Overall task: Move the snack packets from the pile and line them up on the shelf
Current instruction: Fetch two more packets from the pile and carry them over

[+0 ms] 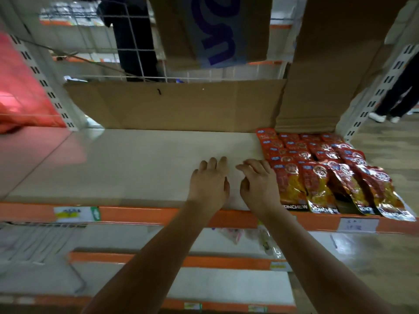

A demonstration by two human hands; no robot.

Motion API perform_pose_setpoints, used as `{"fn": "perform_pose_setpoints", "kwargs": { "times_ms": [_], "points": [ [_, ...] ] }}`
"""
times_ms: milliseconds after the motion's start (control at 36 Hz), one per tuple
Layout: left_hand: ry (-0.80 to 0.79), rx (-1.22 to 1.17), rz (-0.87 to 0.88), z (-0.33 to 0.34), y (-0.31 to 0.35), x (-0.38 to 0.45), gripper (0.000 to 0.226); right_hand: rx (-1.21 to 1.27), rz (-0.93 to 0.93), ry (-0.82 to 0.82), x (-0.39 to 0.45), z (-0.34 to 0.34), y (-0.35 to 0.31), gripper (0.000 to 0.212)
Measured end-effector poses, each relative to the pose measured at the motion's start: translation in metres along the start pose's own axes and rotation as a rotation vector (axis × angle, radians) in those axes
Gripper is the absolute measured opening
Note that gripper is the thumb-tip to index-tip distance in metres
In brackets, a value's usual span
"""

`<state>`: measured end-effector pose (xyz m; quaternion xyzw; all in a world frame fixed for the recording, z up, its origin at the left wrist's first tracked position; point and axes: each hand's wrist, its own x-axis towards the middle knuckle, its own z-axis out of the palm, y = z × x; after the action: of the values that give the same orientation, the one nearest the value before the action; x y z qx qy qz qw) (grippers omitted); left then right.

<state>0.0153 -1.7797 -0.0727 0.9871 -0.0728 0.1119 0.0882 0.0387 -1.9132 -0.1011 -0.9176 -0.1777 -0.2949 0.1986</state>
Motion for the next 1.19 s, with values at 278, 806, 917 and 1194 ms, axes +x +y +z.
{"fn": "perform_pose_setpoints", "kwargs": {
  "times_ms": [278, 806, 917, 1194],
  "points": [
    [0.151, 0.023, -0.105, -0.037, -0.154, -0.052, 0.056, 0.027, -0.093, -0.061, 0.021, 0.069, -0.141, 0.043],
    [0.326, 0.076, -0.346, -0.121, -0.466, -0.177, 0.060, 0.282, -0.230, -0.280, 0.061, 0.184, -0.479, 0.042],
    [0.331, 0.066, -0.418, -0.130, -0.509, -0.191, 0.059, 0.292, -0.270, -0.366, 0.068, 0.207, -0.519, 0.042],
    [0.345, 0.131, -0.469, -0.131, -0.636, -0.177, 0.062, 0.310, -0.292, -0.416, 0.127, 0.299, -0.599, 0.044]
  ]
}}
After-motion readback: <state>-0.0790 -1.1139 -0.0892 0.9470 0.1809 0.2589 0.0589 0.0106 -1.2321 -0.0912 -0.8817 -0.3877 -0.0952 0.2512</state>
